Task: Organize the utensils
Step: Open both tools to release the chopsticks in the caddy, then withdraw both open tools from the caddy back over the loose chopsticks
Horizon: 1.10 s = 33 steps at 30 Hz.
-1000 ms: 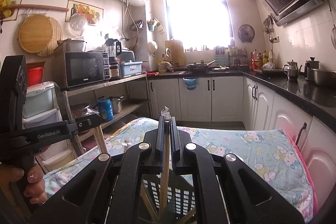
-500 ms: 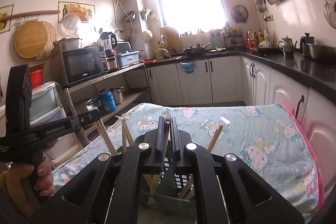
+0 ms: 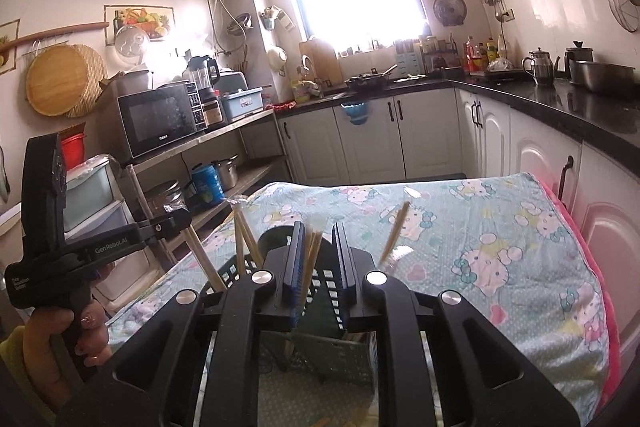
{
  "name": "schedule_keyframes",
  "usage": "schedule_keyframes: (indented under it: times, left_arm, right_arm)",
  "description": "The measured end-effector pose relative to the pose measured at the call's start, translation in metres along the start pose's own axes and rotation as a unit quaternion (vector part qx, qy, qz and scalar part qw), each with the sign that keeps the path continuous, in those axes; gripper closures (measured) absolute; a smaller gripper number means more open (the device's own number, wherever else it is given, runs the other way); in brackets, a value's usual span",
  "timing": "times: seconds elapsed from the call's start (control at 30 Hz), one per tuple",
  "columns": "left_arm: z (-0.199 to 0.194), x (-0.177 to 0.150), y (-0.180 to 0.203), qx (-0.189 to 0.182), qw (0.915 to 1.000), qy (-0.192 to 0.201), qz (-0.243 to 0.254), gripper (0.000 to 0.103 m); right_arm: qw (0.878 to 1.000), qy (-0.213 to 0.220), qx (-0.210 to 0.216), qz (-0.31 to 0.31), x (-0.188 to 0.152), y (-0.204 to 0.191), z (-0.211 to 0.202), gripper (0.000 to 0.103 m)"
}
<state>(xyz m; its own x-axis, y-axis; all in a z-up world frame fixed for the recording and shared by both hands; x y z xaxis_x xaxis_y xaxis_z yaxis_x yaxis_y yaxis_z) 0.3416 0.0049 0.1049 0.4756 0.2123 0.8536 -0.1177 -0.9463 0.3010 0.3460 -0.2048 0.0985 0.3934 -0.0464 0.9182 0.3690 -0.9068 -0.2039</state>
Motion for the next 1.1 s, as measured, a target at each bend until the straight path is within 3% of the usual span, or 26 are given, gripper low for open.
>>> schedule_keyframes:
  times: [0.3, 0.6, 0.67, 1.1]
  left_arm:
    - [-0.011, -0.007, 0.002, -0.002, 1.0000, -0.003, -0.005, 0.087]
    - [-0.031, -0.019, 0.000, 0.001, 0.9999, -0.009, -0.005, 0.062]
    - [-0.036, -0.024, -0.001, 0.001, 0.9999, -0.011, -0.006, 0.055]
    - [-0.075, -0.045, -0.007, 0.015, 0.9999, -0.007, -0.001, 0.017]
  right_arm:
    - [1.000, -0.021, -0.002, 0.002, -0.012, 0.002, -0.009, 0.078]
    - [0.999, -0.045, -0.002, -0.001, -0.025, -0.003, -0.015, 0.069]
    - [0.999, -0.050, -0.002, 0.001, -0.029, -0.003, -0.016, 0.061]
    - [0.997, -0.082, 0.007, 0.000, -0.046, -0.018, -0.029, 0.043]
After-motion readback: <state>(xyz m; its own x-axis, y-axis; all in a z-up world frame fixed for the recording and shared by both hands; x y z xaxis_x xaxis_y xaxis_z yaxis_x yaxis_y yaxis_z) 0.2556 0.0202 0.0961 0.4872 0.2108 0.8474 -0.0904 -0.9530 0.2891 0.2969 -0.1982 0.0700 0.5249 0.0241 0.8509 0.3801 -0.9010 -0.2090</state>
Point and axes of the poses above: each gripper's, at about its wrist camera, not at the fingertips, and z roughly the way its jaws point, y to its right, x to its top, the point moved 6 cm from there along z, roughly the way its jaws point, and after that the axes turned 4 degrees about -x, right-handed, at the moved point
